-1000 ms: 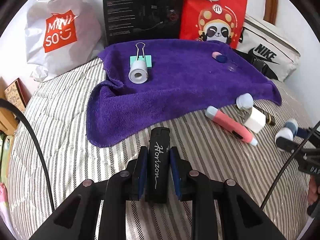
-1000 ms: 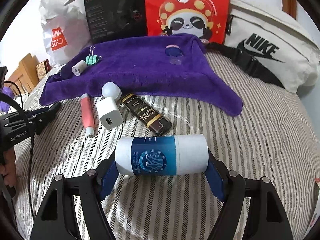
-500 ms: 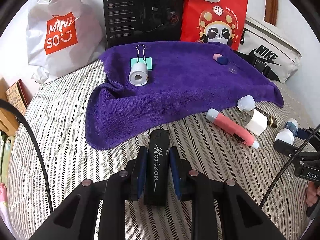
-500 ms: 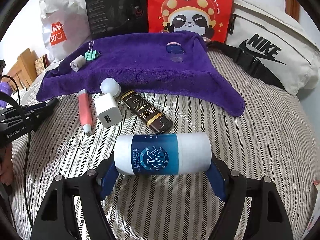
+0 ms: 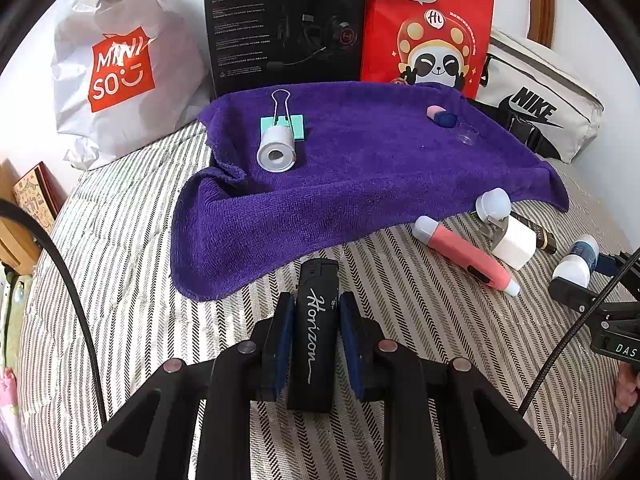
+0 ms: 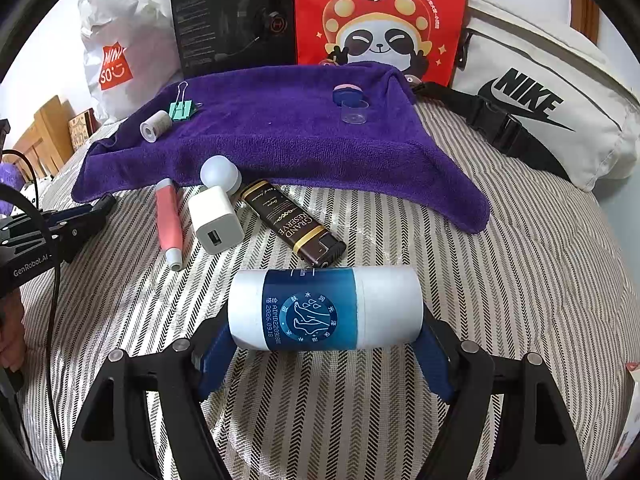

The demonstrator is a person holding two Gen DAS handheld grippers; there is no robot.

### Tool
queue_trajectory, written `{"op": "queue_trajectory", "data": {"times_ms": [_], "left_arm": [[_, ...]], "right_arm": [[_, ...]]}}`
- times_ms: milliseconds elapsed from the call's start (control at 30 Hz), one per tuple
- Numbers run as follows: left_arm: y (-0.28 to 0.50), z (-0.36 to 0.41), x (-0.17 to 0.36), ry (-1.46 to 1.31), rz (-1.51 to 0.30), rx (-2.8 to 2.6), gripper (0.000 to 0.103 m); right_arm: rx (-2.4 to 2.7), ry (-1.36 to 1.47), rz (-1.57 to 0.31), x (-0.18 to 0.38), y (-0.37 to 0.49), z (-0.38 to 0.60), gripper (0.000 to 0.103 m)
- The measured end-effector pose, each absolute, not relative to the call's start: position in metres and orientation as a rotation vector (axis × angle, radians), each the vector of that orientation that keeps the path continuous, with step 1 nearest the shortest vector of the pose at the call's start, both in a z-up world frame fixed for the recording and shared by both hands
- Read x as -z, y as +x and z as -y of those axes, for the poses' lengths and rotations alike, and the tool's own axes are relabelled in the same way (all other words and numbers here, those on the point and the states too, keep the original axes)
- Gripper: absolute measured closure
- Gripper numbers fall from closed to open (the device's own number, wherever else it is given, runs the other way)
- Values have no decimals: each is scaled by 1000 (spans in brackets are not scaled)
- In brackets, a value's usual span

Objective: Organize rigid objects
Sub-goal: 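Carry the Horizon case and the bottle over the purple towel with both tools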

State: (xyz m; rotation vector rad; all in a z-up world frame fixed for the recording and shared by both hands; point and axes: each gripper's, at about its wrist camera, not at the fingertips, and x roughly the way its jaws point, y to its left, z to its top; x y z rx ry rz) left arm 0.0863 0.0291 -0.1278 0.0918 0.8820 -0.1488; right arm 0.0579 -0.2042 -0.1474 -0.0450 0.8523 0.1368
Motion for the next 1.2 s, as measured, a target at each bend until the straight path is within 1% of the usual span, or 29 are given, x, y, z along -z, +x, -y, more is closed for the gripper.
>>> {"op": "queue_trajectory", "data": {"times_ms": [300,667,933,1200], "left_arm": [[85,-36,125,47,-884,176,81],[83,-49,108,-4,-900,195,82],[91,-45,87,11,-886,187,82],[127,-43,58,26,-849,188,82]], "right_arm": [[-173,3,-888,140,58,214,28],[-198,-52,-804,98,53,218,28],[-254,-86,-756,66,89,208,28],[-272,-95,-756,50,146,204,28]]}}
